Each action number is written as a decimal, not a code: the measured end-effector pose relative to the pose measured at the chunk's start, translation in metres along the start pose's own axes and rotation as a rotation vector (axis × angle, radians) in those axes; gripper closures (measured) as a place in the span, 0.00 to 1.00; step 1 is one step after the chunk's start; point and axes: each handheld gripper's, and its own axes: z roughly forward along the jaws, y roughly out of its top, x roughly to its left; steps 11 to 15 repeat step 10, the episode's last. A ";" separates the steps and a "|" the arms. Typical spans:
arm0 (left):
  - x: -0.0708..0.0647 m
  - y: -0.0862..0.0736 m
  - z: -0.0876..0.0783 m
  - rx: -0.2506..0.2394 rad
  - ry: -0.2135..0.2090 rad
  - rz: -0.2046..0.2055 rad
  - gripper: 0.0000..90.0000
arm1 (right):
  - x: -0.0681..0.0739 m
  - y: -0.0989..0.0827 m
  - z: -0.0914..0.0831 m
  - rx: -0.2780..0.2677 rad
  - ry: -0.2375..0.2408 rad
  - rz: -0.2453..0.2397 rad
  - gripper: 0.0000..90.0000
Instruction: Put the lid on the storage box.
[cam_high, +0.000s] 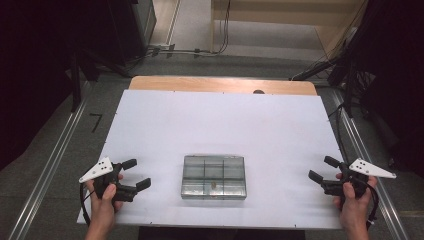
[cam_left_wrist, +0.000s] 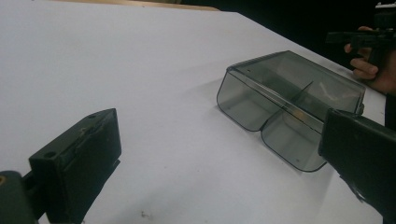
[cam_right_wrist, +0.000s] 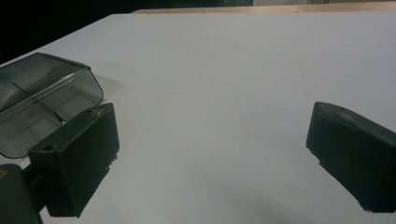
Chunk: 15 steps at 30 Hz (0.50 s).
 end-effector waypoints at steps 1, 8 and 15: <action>-0.001 0.000 0.001 0.000 0.003 0.001 0.00 | 0.000 0.000 0.000 -0.011 0.003 0.003 0.00; -0.003 -0.002 0.002 0.001 0.010 0.015 0.00 | 0.002 -0.001 0.002 -0.015 -0.024 -0.005 0.00; -0.002 -0.002 0.002 0.001 0.011 0.014 0.00 | 0.004 -0.002 0.003 -0.005 -0.030 -0.011 0.00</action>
